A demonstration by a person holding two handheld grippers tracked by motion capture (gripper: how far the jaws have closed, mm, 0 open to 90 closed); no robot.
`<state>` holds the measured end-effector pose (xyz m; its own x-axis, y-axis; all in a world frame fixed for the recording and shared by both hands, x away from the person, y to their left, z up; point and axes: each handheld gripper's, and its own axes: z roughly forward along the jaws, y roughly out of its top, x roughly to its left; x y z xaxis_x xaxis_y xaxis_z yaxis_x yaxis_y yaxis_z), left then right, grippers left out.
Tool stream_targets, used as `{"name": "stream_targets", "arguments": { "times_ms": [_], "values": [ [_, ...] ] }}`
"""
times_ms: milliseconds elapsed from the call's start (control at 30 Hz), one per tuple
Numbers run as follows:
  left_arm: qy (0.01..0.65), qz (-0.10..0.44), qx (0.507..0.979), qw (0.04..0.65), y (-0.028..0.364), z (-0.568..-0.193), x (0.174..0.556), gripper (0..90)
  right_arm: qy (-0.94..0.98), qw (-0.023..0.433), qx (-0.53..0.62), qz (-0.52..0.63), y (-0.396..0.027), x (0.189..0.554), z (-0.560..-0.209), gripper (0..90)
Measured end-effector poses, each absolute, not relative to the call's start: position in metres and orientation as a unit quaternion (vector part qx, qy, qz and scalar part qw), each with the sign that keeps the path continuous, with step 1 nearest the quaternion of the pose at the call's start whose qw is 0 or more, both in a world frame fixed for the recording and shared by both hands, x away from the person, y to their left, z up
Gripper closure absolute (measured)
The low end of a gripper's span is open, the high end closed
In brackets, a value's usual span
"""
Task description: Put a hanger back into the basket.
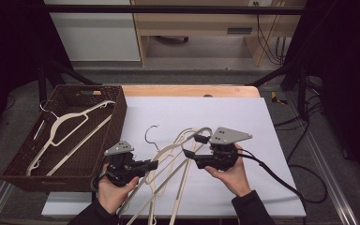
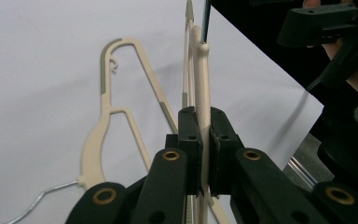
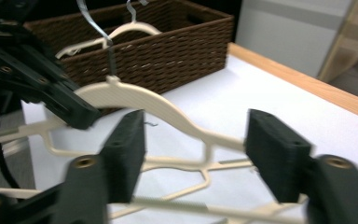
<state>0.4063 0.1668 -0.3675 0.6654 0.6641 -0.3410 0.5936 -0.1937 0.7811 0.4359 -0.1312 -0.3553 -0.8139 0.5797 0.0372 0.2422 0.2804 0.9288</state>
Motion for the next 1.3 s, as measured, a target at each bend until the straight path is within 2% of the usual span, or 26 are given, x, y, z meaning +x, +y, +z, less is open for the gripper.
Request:
{"name": "stream_targets", "arguments": {
  "times_ms": [267, 567, 833, 1300],
  "values": [
    [0.365, 0.069, 0.796, 0.477, 0.170, -0.348, 0.408, 85.8, 0.753, 0.186, 0.318, 0.545, -0.175, 0.428, -0.366, 19.2],
    [0.329, 0.091, 0.809, 0.478, 0.179, -0.323, 0.414, 85.8, 0.734, 0.199, 0.355, 0.543, -0.208, 0.420, -0.381, 11.4],
    [0.307, 0.114, 0.812, 0.483, 0.198, -0.294, 0.420, 85.8, 0.722, 0.214, 0.377, 0.540, -0.228, 0.416, -0.384, 6.7],
    [0.292, 0.149, 0.822, 0.466, 0.243, -0.259, 0.440, 85.8, 0.714, 0.224, 0.390, 0.537, -0.241, 0.414, -0.382, 5.2]
  ]
}}
